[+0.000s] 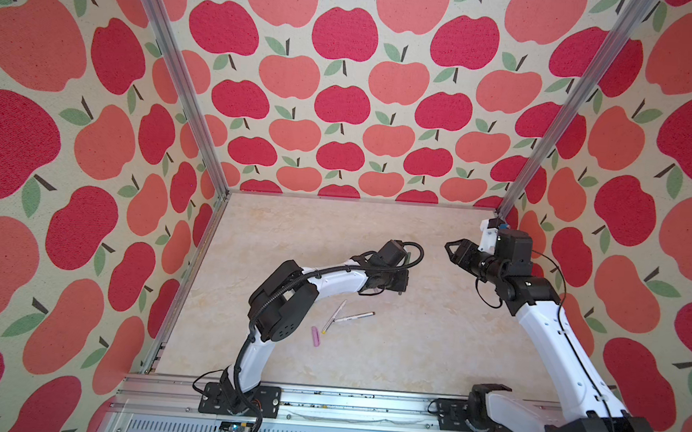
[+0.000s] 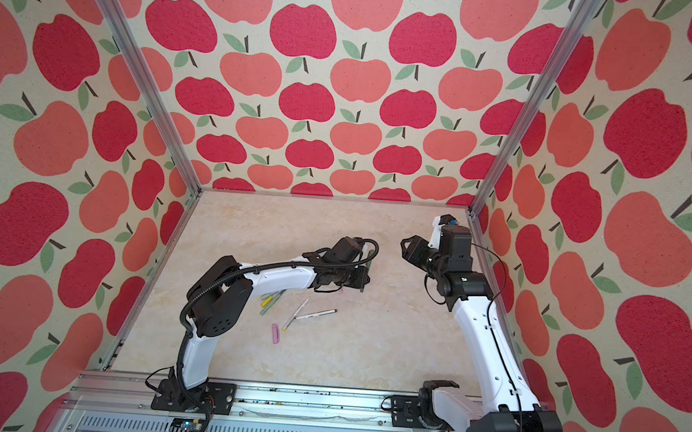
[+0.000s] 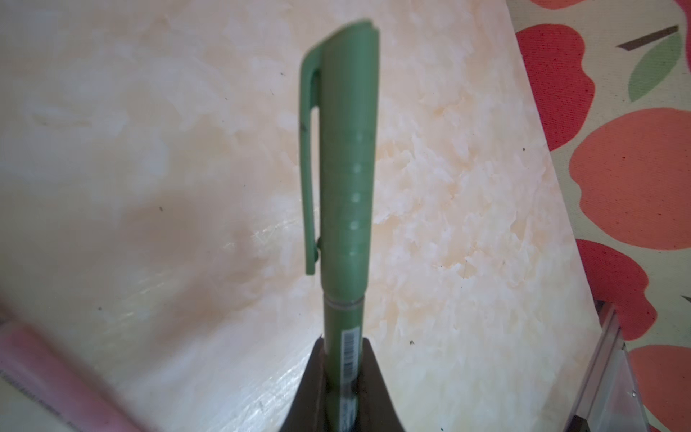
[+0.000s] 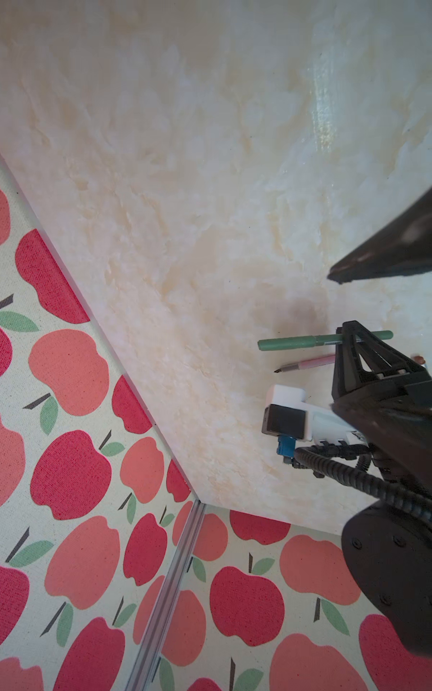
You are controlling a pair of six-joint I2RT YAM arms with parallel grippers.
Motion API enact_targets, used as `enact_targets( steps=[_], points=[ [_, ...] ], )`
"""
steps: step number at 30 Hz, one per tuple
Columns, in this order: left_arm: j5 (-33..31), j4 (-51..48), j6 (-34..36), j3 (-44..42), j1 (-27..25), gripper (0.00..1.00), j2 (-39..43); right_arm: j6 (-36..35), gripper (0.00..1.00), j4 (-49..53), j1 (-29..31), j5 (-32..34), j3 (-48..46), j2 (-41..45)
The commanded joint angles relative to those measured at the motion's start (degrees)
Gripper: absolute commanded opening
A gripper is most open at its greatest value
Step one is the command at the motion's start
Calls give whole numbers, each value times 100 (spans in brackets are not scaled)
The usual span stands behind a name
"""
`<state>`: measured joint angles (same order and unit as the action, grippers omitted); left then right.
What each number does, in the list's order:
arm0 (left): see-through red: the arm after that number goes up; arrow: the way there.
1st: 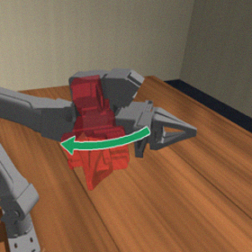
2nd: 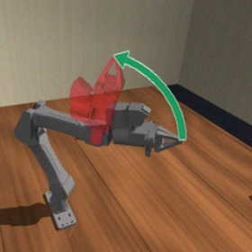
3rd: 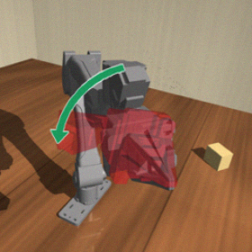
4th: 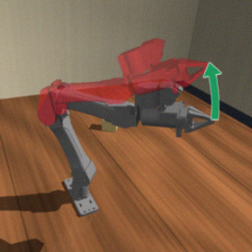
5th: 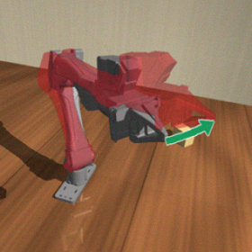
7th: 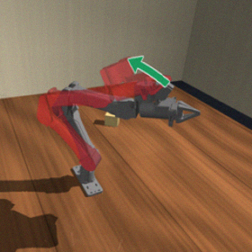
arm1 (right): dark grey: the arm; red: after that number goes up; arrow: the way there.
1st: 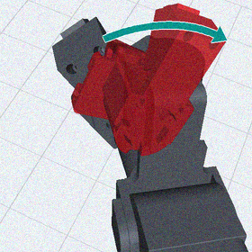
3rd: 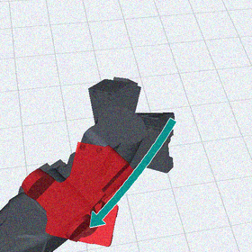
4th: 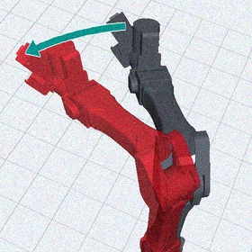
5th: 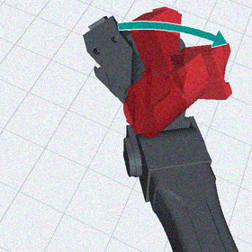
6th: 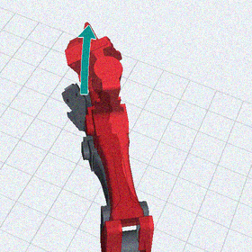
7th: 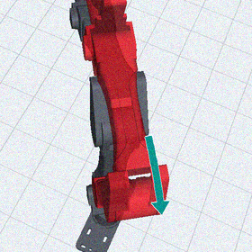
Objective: Insert the pens into the pen caps
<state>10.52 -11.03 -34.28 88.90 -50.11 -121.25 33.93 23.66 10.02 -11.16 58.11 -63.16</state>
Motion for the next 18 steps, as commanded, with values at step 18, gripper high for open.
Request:
enact_targets(
  steps=[18],
  points=[
    [-603,-2206,192,1826,-54,10,-1326,306,54,-256,-243,-325,-496,242]
  ],
)
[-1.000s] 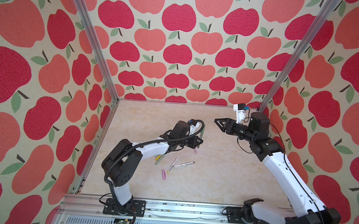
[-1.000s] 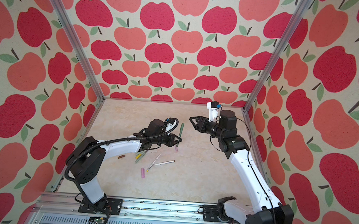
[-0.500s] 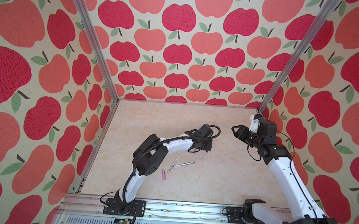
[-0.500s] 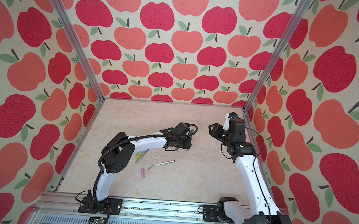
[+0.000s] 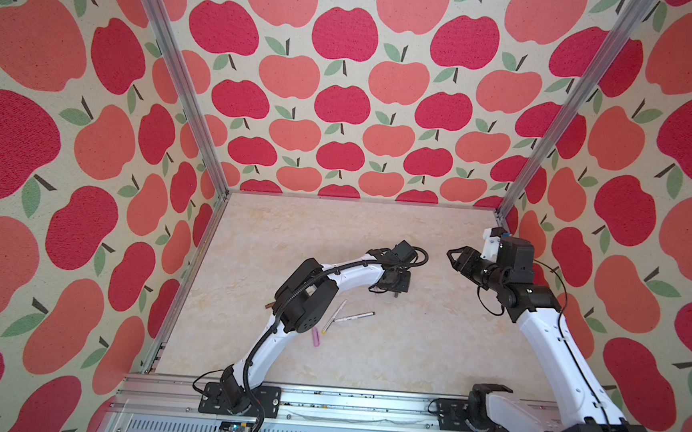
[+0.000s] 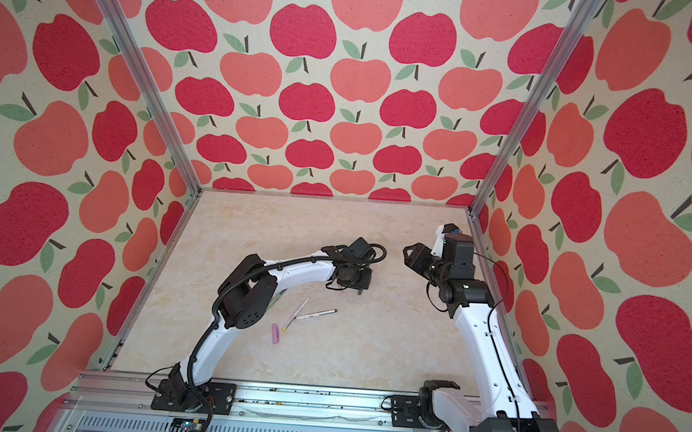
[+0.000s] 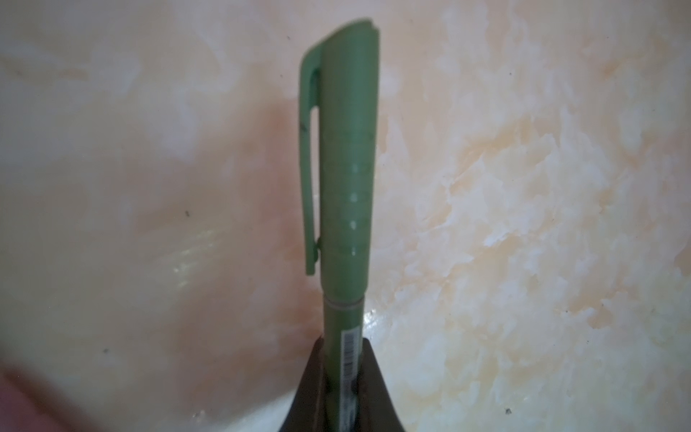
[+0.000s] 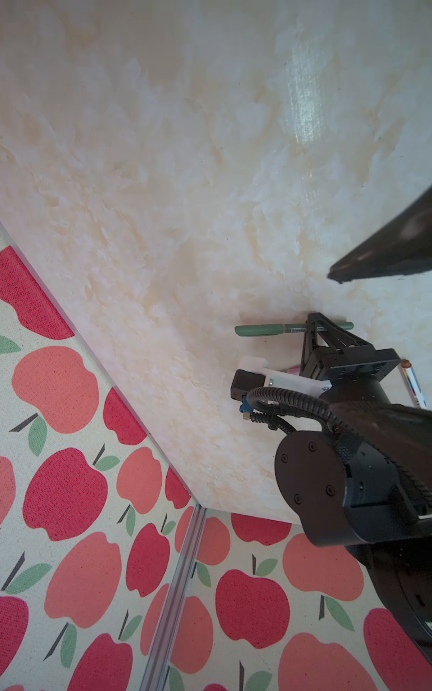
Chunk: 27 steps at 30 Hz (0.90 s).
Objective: Insert the pens into the pen caps
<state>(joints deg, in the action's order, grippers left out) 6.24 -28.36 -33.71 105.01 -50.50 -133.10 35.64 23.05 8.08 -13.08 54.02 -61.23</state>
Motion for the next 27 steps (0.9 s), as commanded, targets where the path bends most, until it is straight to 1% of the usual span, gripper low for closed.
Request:
enact_targets(
  steps=[1,12,16,18,22,27],
  points=[
    [-179,-495,137,236,-12,11,-153,141,54,-202,-58,-146,-87,42],
    [-142,-671,155,494,-12,23,-335,125,55,-177,-103,-197,-59,64],
    [-169,-670,146,501,-4,25,-290,118,55,-165,-108,-212,-32,52],
    [-221,-659,163,479,13,28,-186,95,55,-136,-106,-229,-11,41],
    [-302,-172,331,54,48,39,377,0,56,-65,-109,-293,12,58],
    [-338,1054,707,-1105,160,58,1657,-276,57,147,-110,-368,61,85]
  ],
)
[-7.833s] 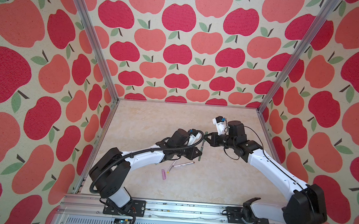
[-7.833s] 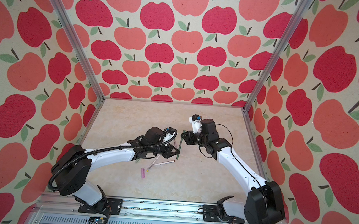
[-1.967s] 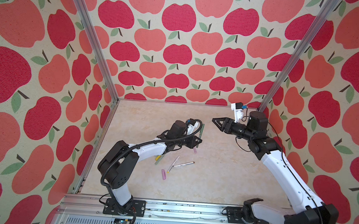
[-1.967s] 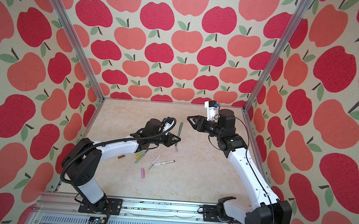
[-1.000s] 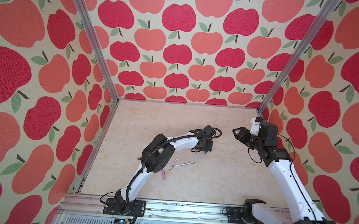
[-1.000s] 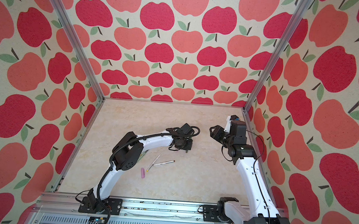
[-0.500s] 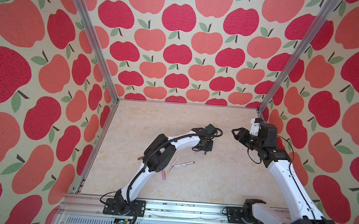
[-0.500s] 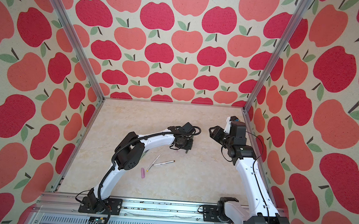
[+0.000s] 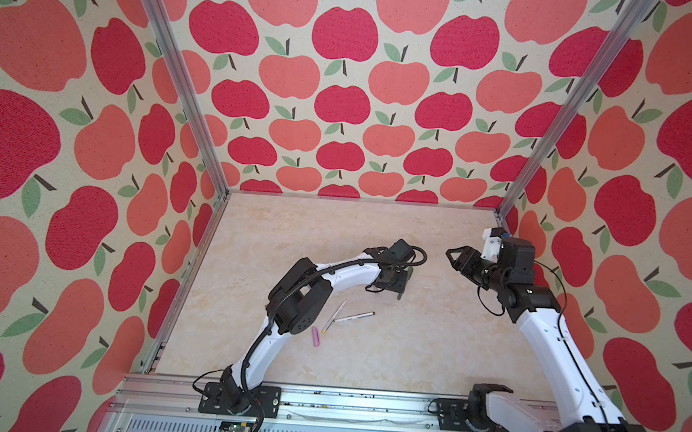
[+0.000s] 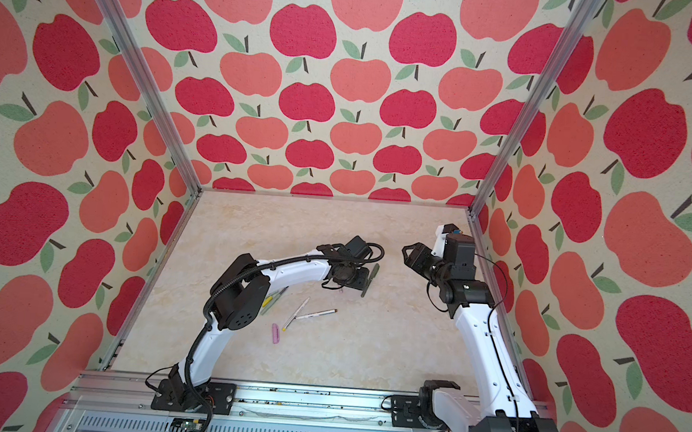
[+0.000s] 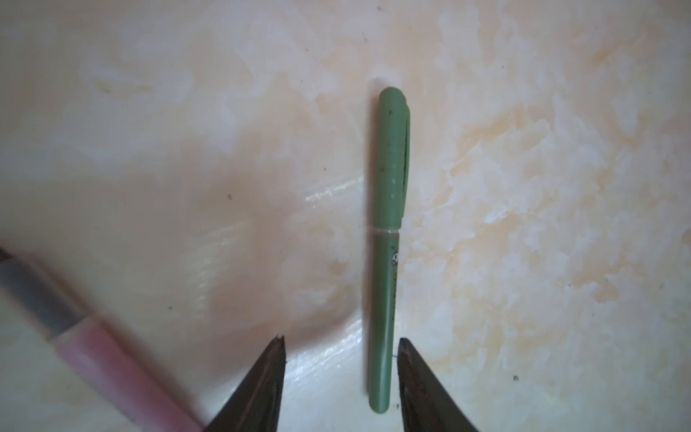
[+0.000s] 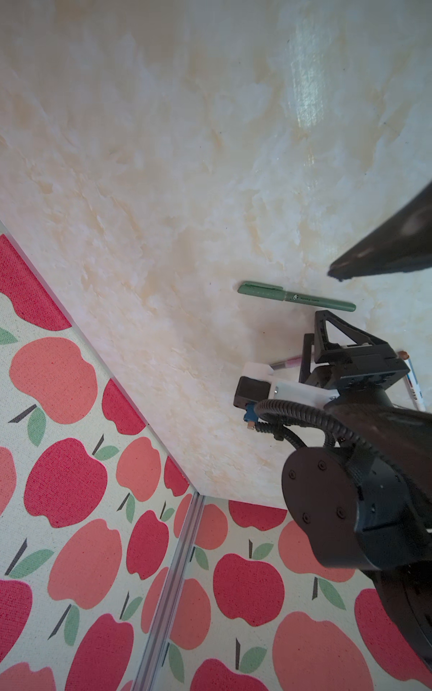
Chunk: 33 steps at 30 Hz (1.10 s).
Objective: Insert the pens into the pen caps
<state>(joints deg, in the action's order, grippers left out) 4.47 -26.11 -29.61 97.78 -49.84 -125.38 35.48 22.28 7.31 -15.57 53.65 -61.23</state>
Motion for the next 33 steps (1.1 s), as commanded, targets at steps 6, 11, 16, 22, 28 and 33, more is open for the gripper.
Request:
enact_targets(
  steps=[6,11,16,22,28,33],
  points=[
    [-324,1598,896,-1724,321,70,2447,-587,57,494,39,-80,43,94],
    [-512,1480,1328,-2654,616,72,3627,-947,57,594,480,251,19,-129],
    [-1063,1075,892,-3653,955,73,4747,-1550,57,1021,1449,886,601,-964],
    [-1556,125,-509,-4625,1417,74,5709,-1947,58,1158,2477,1411,1345,-2323],
    [-1449,351,-860,-5377,1510,81,6276,-2268,62,1577,3021,1900,2413,-3732],
    [-1260,606,-862,-5691,1714,89,6540,-2395,62,1783,3226,2014,3118,-4581]
  ],
)
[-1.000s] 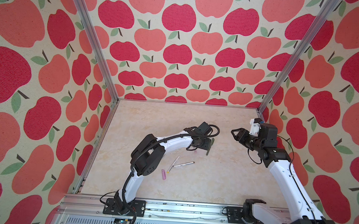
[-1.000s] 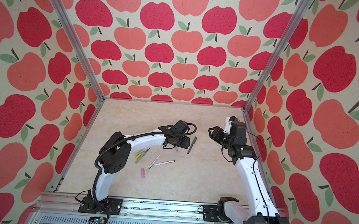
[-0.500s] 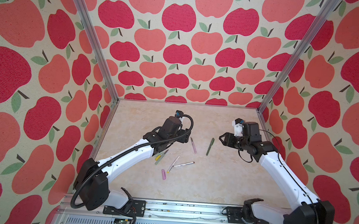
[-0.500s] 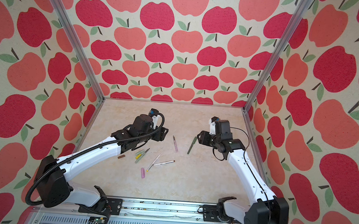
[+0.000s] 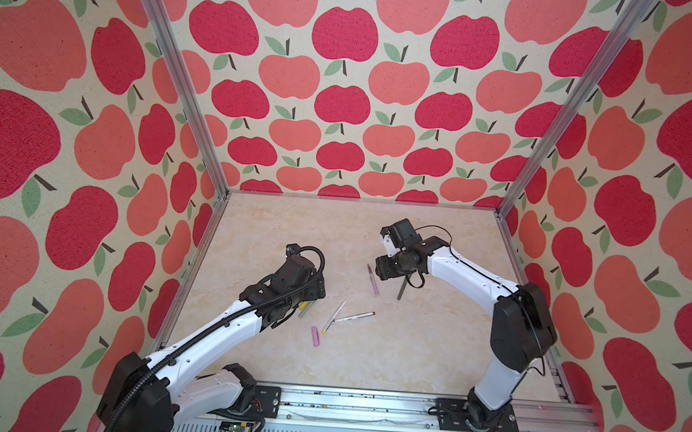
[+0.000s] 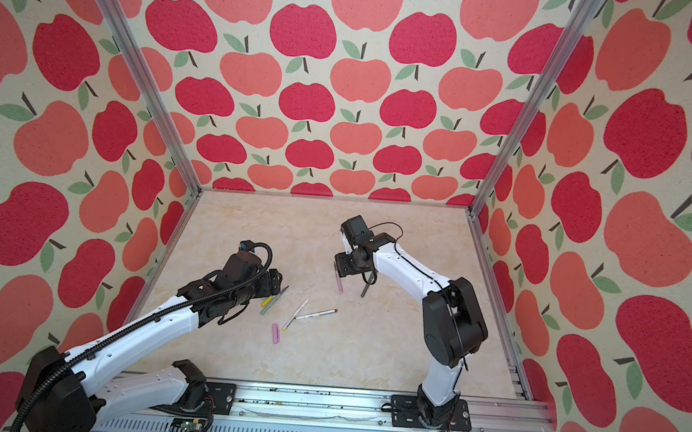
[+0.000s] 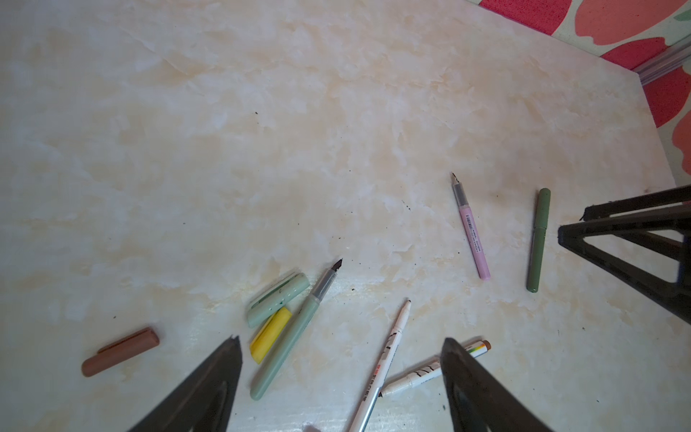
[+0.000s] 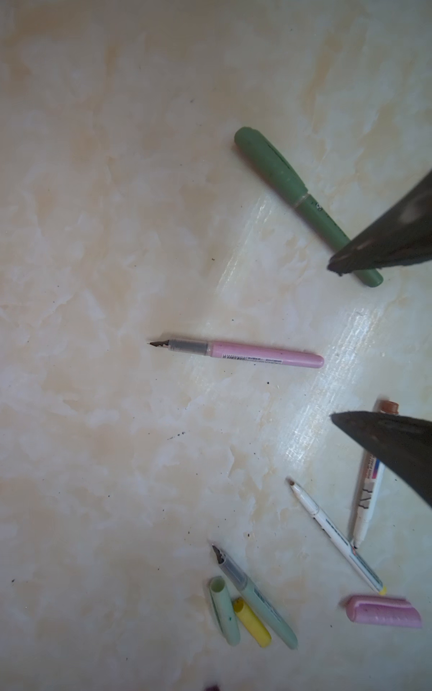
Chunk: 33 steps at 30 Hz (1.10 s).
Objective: Insert the pens into the pen caps
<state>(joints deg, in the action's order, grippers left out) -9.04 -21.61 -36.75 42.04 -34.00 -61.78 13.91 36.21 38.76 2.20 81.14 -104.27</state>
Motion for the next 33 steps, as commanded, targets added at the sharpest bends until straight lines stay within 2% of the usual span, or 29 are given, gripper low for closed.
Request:
enact_targets(
  steps=[1,8,15,33],
  points=[
    [165,211,-176,-186,218,90,236,-240,62,424,117,271,490,-424],
    [610,632,-470,-820,798,97,778,-209,61,579,324,415,984,-1073],
    [715,649,-495,-1004,961,97,996,-135,57,604,374,630,1189,-1558],
    [851,785,-505,-865,974,95,723,-106,27,458,395,659,1324,-2094]
  ],
)
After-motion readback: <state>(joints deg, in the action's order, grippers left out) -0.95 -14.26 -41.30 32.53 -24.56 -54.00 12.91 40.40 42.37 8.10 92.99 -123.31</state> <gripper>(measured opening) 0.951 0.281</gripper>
